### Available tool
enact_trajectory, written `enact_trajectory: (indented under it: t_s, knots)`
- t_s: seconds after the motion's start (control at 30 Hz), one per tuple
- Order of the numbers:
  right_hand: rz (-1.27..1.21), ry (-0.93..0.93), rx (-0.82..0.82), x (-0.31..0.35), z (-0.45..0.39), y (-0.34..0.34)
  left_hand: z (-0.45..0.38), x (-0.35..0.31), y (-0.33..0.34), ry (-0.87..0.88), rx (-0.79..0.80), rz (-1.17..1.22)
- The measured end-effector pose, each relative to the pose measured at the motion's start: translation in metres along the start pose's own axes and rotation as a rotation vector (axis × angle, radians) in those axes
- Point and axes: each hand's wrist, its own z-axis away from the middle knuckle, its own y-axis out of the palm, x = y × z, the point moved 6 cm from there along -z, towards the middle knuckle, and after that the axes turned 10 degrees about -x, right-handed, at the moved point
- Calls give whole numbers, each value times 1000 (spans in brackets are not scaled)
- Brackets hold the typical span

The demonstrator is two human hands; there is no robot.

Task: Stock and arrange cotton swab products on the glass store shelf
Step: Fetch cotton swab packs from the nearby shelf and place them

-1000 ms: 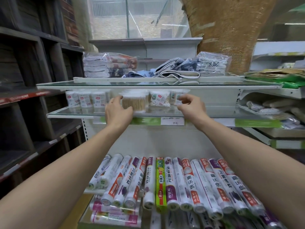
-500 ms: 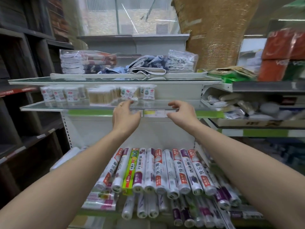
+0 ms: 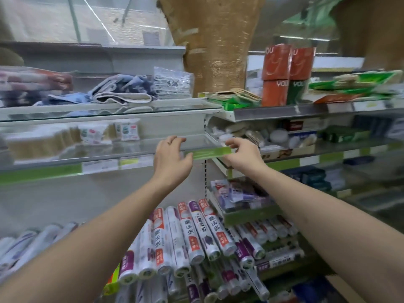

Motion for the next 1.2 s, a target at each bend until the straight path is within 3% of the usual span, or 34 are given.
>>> enact_trajectory:
  t_s: [0.2, 0.37, 0.5, 0.73, 0.93, 1.2]
  knots:
    - [65, 107, -47, -53, -15, -27, -5, -25, 40, 68, 48, 13]
    - [180, 88, -107, -73, -53, -37, -17, -41, 66, 86, 34, -19]
    - [227, 105, -58, -88, -87, -39, -26, -53, 86, 72, 34, -66]
    - [430, -175, 53, -80, -131, -21, -41, -72, 112, 43, -13, -124]
    - [503, -366, 250, -76, -147, 1, -51, -81, 124, 23, -24, -159]
    - [498, -464, 218, -75, -156, 13, -59, -76, 130, 0, -43, -188]
